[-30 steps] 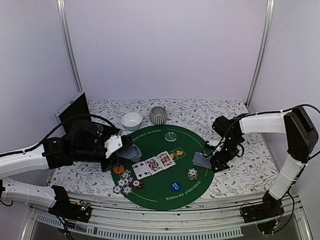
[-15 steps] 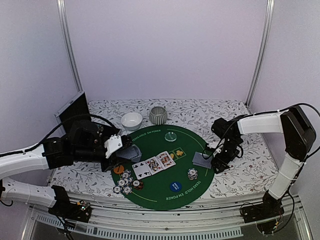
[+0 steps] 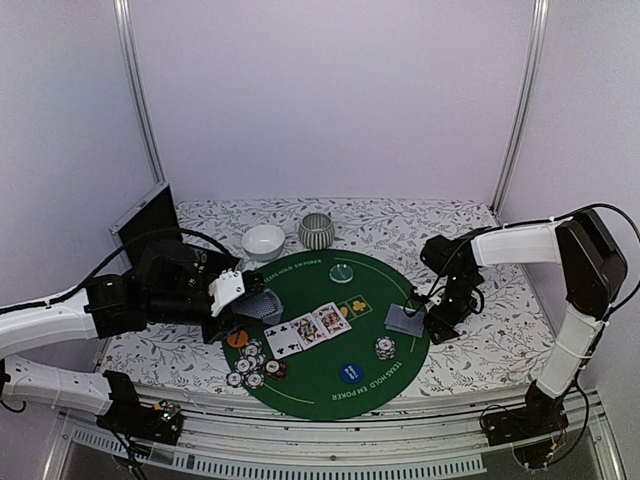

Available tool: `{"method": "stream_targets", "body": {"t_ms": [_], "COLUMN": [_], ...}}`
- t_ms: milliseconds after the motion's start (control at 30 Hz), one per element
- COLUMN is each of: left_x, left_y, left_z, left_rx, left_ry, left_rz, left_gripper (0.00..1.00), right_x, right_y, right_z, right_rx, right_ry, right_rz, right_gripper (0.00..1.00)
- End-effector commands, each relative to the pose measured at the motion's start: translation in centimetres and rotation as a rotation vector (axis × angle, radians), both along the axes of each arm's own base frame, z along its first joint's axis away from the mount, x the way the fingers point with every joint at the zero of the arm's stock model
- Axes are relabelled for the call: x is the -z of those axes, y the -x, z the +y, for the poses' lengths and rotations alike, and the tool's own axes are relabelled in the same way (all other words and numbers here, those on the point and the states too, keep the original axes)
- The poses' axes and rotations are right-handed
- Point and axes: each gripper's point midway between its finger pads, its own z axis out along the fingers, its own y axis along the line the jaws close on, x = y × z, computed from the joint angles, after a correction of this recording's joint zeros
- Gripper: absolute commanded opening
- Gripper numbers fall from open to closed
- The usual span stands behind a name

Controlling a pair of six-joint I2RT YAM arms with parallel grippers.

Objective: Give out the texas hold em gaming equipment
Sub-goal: Pick up the all-in button from the center of the board.

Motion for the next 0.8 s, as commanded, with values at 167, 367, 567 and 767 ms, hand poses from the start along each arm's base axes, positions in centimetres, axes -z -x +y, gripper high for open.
{"method": "stream_targets", "body": {"t_ms": [167, 367, 567, 767], "left_x": [-0.8, -0.7, -0.7, -0.7], "left_y": [0.1, 0.1, 0.1, 0.0], "left_z": [-0.2, -0.3, -0.3, -0.3], "left_rx": [0.006, 0.006, 0.007, 0.007], "left_ry": [0.024, 0.022, 0.022, 0.020], "left_rz": [-0.009, -0.007, -0.008, -0.008], "left_gripper": [0.37, 0.37, 0.37, 0.37], "right_x": [0.7, -0.3, -2.7, -7.8], "right_y": [0.1, -0.6, -2.0, -4.4], "right_z": [-0.6, -0.9, -0.9, 1.2], "right_rx": [0.008, 0.018, 0.037, 0.054], "right_ry": [0.043, 0.054, 0.063, -0.031], "right_rz": [0.014, -0.027, -0.097, -0.230], "right_gripper": [0.61, 0.55, 0.54, 0.52]}}
